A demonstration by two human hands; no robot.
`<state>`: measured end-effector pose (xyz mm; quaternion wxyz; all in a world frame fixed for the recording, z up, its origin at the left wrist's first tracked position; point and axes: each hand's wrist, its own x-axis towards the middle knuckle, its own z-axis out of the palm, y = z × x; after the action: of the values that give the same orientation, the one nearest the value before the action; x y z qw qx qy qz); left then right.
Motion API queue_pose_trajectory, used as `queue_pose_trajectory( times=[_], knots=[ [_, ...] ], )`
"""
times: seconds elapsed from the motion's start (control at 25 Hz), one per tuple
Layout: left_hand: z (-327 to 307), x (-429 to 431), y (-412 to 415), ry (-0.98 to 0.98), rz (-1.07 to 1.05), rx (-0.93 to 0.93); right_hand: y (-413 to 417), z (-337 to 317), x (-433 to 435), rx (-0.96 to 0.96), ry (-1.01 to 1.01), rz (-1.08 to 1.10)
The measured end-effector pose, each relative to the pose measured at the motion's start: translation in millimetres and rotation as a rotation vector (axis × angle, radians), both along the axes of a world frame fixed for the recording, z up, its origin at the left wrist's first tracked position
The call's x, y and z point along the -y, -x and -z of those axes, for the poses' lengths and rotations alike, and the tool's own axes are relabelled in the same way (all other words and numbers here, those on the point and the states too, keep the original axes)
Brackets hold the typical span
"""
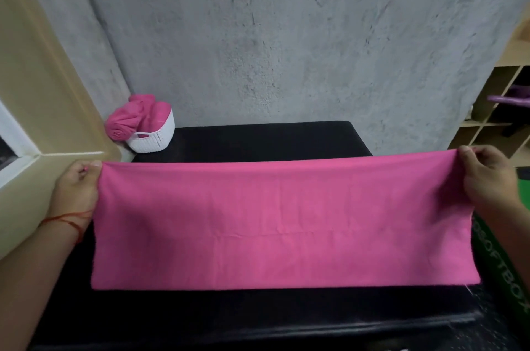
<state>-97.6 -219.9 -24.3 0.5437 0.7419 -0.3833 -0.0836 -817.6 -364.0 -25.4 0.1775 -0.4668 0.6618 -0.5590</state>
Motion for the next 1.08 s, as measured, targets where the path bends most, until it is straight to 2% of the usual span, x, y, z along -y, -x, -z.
queue_pose_trajectory(
  times=[0.12,0.32,0.48,0.64,0.96,1.08],
  knots=[
    [21,62,-18,-0.12,0.009,0.032,-7,18,65,-0.071,-0.058,0.001],
    [88,147,-9,-0.283,0.059,0.274,-36,99,144,-0.261,-0.295,0.051],
    [150,167,-24,-0.366,-0.095,0.237,-50,153,155,-0.243,-0.399,0.197],
    [163,174,-26,-0.365,-0.139,0.268,-60,154,148,-0.246,-0.368,0.275],
    [152,168,-14,-0.401,-0.101,0.267,-79,141,136,-0.386,-0.328,0.196],
    [136,166,-15,-0.314,-0.148,0.232,-77,123,127,-0.365,-0.284,0.227]
  ],
)
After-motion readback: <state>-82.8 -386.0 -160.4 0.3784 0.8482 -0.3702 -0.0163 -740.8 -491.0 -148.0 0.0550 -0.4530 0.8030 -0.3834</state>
